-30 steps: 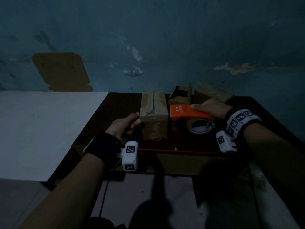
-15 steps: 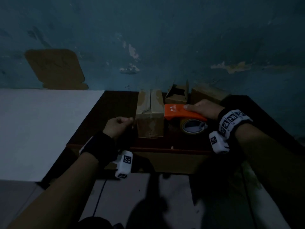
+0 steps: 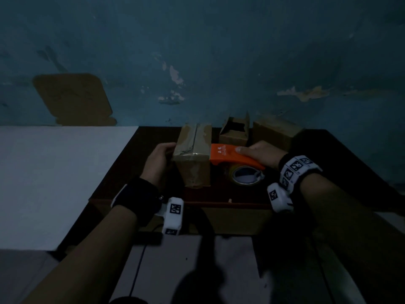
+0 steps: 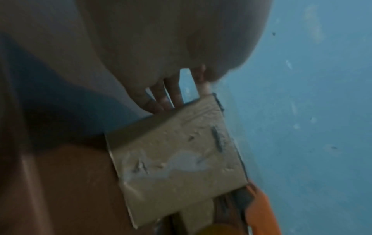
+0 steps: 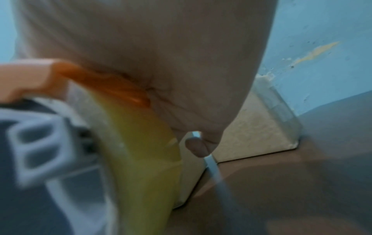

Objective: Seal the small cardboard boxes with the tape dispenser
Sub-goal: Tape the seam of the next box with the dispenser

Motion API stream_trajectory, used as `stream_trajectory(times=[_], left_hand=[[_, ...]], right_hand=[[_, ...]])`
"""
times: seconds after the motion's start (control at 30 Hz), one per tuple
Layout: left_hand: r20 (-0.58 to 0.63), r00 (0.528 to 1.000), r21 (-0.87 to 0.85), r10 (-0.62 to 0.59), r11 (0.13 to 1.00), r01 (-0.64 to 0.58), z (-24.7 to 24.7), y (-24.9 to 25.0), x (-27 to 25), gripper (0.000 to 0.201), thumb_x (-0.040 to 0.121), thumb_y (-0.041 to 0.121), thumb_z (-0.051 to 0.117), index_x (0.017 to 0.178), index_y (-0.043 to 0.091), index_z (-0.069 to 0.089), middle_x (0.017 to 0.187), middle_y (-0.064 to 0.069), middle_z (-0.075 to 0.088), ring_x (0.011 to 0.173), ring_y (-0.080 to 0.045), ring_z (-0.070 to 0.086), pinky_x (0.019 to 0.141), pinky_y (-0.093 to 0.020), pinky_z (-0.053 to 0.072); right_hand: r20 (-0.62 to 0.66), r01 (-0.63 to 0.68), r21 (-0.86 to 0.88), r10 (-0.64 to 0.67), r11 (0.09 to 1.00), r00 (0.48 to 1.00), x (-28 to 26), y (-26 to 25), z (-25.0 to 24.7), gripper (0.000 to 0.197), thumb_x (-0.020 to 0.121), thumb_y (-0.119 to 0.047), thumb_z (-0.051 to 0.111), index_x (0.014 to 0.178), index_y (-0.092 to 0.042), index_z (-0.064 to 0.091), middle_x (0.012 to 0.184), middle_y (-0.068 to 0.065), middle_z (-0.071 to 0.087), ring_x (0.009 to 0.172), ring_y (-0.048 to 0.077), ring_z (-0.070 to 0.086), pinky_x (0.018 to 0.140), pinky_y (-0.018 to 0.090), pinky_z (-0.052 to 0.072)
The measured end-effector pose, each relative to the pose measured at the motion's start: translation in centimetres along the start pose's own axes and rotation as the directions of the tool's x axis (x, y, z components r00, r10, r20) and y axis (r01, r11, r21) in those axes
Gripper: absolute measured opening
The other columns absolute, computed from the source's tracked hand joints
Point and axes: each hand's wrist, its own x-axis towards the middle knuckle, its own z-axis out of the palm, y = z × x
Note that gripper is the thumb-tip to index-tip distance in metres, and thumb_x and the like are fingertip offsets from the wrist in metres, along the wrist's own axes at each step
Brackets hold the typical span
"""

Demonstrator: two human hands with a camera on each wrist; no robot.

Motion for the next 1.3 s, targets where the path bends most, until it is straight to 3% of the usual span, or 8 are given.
stream_trajectory(times=[0.2,0.3,0.43,0.53,0.7,0.93,1.13,1.3], left_hand=[[-0.06,0.998,0.223,0.027,0.975,-0.013,-2.5,1.3,0.9,0.036,0.095,0.052,0.046,0.103,0.02,0.061,0.099,-0.005,0.066,0.088,-0.019,0.06,0.078,-0.033,0.047],[0.101,0.99,0.589,0.103,0.795,-0.143,-3.5,3.1,1.3,0.051,0.087,0.049,0.062,0.129,0.022,0.054,0.123,0.001,0.056,0.095,-0.011,0.057,0.074,-0.022,0.046],[0.196,0.98,0.751,0.032,0.638,-0.17,-3.3,4.7,1.4,0.071,0.083,0.042,0.071,0.144,0.021,0.042,0.144,-0.004,0.045,0.119,-0.019,0.051,0.087,-0.024,0.04],[0.206,0.978,0.732,0.038,0.657,-0.18,-3.2,4.4,1.2,0.07,0.084,0.038,0.07,0.145,0.02,0.041,0.144,-0.005,0.046,0.11,-0.013,0.051,0.085,-0.02,0.039],[0.193,0.981,0.64,-0.007,0.759,-0.121,-3.8,3.7,1.4,0.069,0.082,0.041,0.072,0.144,0.029,0.042,0.139,-0.005,0.047,0.088,-0.007,0.055,0.056,-0.011,0.043],[0.171,0.985,0.592,-0.012,0.801,-0.093,-3.4,4.0,2.2,0.059,0.08,0.044,0.073,0.129,0.018,0.052,0.116,-0.004,0.061,0.092,-0.015,0.062,0.07,-0.026,0.051],[0.162,0.987,0.626,0.012,0.772,-0.112,-3.5,3.7,2.3,0.043,0.086,0.032,0.07,0.122,0.014,0.055,0.111,-0.006,0.059,0.084,-0.016,0.058,0.062,-0.02,0.047],[0.17,0.985,0.625,0.029,0.769,-0.131,-3.5,3.5,2.4,0.044,0.086,0.029,0.07,0.124,0.012,0.055,0.11,-0.009,0.06,0.083,-0.016,0.057,0.063,-0.02,0.046]], right_hand=[[0.062,0.052,-0.064,-0.048,0.997,0.997,0.1,-2.0,1.7,0.049,0.085,-0.059,0.057,0.068,-0.013,0.06,0.067,0.006,0.061,0.061,0.017,0.057,0.059,0.023,0.043],[0.096,0.068,-0.064,-0.061,0.996,0.994,0.2,-3.0,2.4,0.048,0.085,-0.059,0.058,0.064,-0.016,0.062,0.06,0.0,0.061,0.055,0.012,0.056,0.056,0.02,0.043],[0.087,0.063,-0.107,-0.054,0.992,0.995,0.3,-3.3,2.5,0.051,0.084,-0.061,0.056,0.07,-0.014,0.066,0.061,0.001,0.062,0.056,0.012,0.058,0.058,0.021,0.044],[0.053,0.057,-0.095,-0.052,0.994,0.997,0.0,-2.6,2.5,0.053,0.083,-0.064,0.054,0.064,-0.015,0.063,0.058,-0.001,0.062,0.051,0.01,0.058,0.056,0.02,0.044],[0.083,0.042,-0.008,-0.041,0.999,0.996,-0.4,-1.2,3.0,0.065,0.065,-0.074,0.051,0.072,-0.012,0.068,0.069,0.006,0.07,0.062,0.017,0.065,0.065,0.024,0.05],[0.098,0.023,0.01,-0.024,1.0,0.995,-0.3,-0.8,3.1,0.062,0.068,-0.072,0.054,0.073,-0.012,0.068,0.071,0.007,0.07,0.063,0.017,0.066,0.065,0.026,0.05],[0.081,0.023,-0.021,-0.021,1.0,0.997,-0.9,-0.7,2.1,0.073,0.069,-0.07,0.052,0.09,-0.003,0.072,0.083,0.012,0.073,0.07,0.019,0.068,0.067,0.025,0.052],[0.082,0.029,-0.071,-0.023,0.997,0.996,-1.6,-1.1,0.9,0.053,0.076,-0.065,0.052,0.077,-0.015,0.069,0.068,0.0,0.07,0.059,0.01,0.066,0.058,0.021,0.048]])
